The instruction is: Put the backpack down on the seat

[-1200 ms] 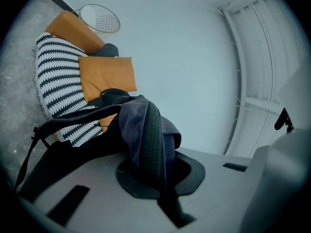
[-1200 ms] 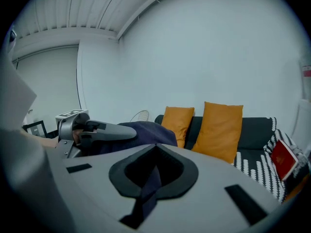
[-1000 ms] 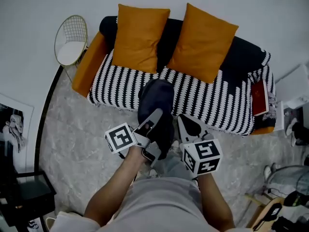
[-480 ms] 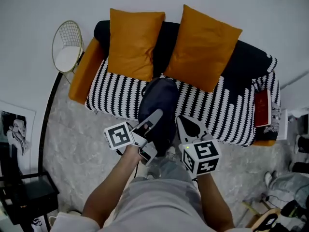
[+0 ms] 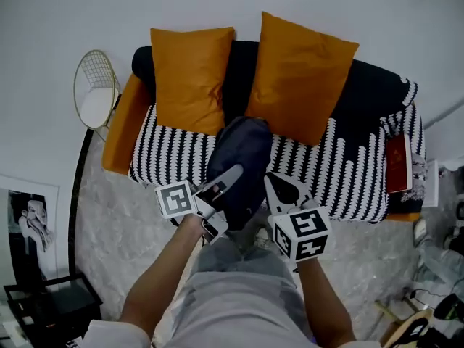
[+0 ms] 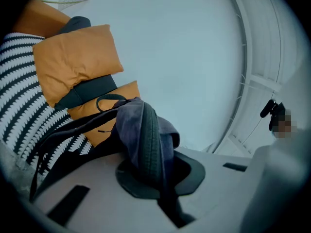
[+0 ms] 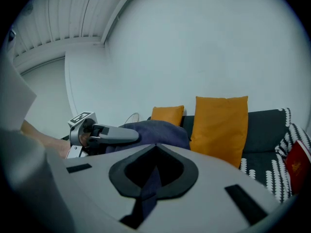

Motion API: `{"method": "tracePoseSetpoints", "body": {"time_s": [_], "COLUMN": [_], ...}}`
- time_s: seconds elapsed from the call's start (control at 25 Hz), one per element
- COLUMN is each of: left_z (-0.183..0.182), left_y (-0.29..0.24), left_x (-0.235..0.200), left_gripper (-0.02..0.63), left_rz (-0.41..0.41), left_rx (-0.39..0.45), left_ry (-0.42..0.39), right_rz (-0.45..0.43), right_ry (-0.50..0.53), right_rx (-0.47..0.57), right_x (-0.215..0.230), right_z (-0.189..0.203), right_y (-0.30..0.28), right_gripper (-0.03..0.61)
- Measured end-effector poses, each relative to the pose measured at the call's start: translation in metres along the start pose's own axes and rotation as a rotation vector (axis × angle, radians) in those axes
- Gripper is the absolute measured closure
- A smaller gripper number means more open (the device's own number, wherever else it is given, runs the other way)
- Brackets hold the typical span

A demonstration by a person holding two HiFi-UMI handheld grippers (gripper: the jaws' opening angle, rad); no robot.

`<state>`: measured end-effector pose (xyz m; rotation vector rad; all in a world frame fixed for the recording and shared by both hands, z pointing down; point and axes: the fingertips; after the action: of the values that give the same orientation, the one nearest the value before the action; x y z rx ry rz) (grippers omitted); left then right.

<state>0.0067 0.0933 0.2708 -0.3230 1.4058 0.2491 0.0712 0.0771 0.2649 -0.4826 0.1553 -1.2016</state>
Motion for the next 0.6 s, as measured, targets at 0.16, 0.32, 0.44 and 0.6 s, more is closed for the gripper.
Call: {"method": "tracePoseSetpoints", "body": {"time_s": [0.16, 0.32, 0.44, 0.6], "left_z": [-0.022, -0.043, -0.055, -0.072], "left_y": [-0.018, -0.031, -0.046, -0.068], "left_x": [-0.014, -0.036, -0.053, -0.068], "left_gripper": [0.606, 0.606, 0.606, 0.606], "left_rz": [-0.001, -0.014, 0.005, 0.043], "left_rx": [-0.091, -0.197, -0.309, -0.433], "left_ry": [-0.035, -0.057, -0.116, -0.132], "right_rz": [0.039, 0.090, 0.139, 0.203], "right_ry": [-0.019, -0.044, -0.076, -0.112], "right_rx": [0.001, 0.000, -0.013, -0.018], "right_x": [0.017, 0.033, 0.047, 0.064], "right_z": [-0.004, -0.005, -0.002, -0.003], "right_y": [-0.023, -0.052, -0.073, -0.098], "right_gripper": [0.577, 0.577, 0.577, 0.577]}}
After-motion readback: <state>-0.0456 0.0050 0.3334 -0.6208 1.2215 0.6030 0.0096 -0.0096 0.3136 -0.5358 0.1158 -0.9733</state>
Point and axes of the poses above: the fingertips, and each gripper's own axes: y backward along the fingers, x to its right, z out of its underside, and after that the axes turned 9 degrees about y, right-handed
